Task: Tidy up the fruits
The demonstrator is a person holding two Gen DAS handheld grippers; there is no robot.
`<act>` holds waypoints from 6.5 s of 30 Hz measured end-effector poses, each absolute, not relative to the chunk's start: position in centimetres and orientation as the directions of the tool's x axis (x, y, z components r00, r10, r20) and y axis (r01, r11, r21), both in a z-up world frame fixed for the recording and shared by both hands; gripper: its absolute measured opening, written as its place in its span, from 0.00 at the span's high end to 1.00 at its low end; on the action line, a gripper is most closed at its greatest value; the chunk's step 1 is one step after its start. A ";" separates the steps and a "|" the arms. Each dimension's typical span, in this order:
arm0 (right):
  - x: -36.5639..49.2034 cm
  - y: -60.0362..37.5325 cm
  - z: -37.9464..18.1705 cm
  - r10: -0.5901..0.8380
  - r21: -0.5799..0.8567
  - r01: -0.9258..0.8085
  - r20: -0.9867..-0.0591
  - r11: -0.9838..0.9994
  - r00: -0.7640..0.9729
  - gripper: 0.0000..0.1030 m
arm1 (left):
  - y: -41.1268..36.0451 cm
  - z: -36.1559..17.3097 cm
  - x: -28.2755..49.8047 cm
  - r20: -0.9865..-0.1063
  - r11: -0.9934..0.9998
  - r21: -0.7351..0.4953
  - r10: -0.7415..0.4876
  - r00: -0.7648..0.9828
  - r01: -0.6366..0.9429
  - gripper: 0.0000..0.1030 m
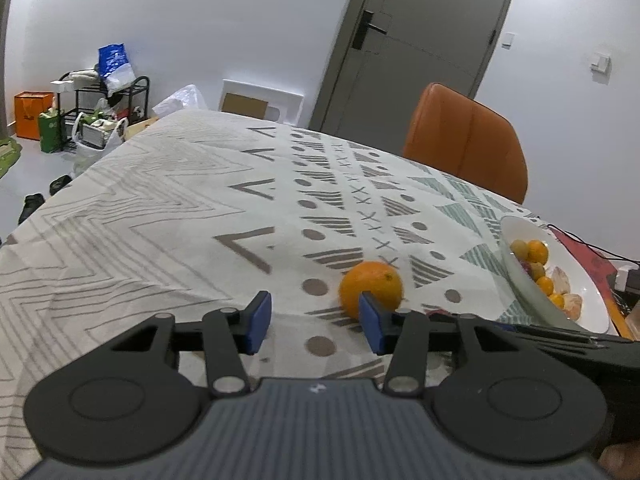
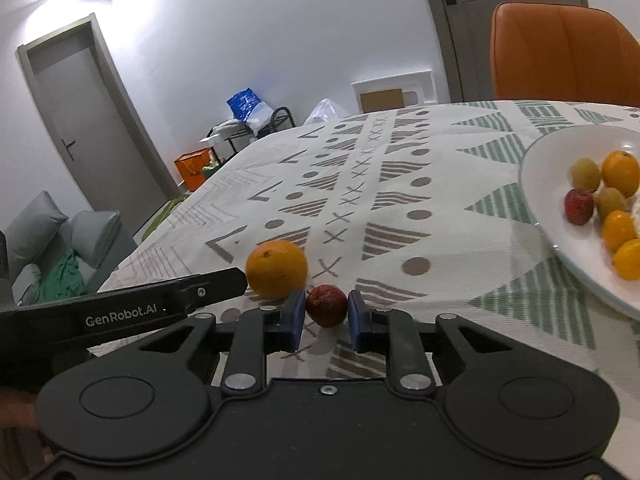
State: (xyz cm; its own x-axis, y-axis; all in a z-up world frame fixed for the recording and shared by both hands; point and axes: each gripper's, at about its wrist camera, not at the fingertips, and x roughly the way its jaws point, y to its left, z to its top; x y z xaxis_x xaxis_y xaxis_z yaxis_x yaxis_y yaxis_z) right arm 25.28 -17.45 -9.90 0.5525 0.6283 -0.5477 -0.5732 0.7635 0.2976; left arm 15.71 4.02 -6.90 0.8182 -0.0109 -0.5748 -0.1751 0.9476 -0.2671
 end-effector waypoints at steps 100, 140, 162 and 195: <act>27.0 -38.4 -7.6 0.331 0.291 -0.223 -0.407 0.930 0.851 0.51 | -9.2 -3.3 22.7 -0.578 0.985 -0.174 -0.114 0.808 0.014 0.48; 17.7 -33.7 -2.9 0.433 0.303 -0.333 -0.377 0.893 0.819 0.00 | -3.6 1.7 10.8 -0.537 0.991 -0.109 0.011 0.844 -0.083 0.00; 12.6 -32.8 -0.9 0.448 0.242 -0.379 -0.402 0.893 0.798 0.00 | -2.1 3.5 5.1 -0.491 0.994 -0.078 0.024 0.871 -0.071 0.00; 10.6 -30.8 -1.8 0.491 0.232 -0.433 -0.443 0.871 0.750 0.00 | -1.5 3.3 2.2 -0.499 0.993 -0.067 0.052 0.865 -0.099 0.00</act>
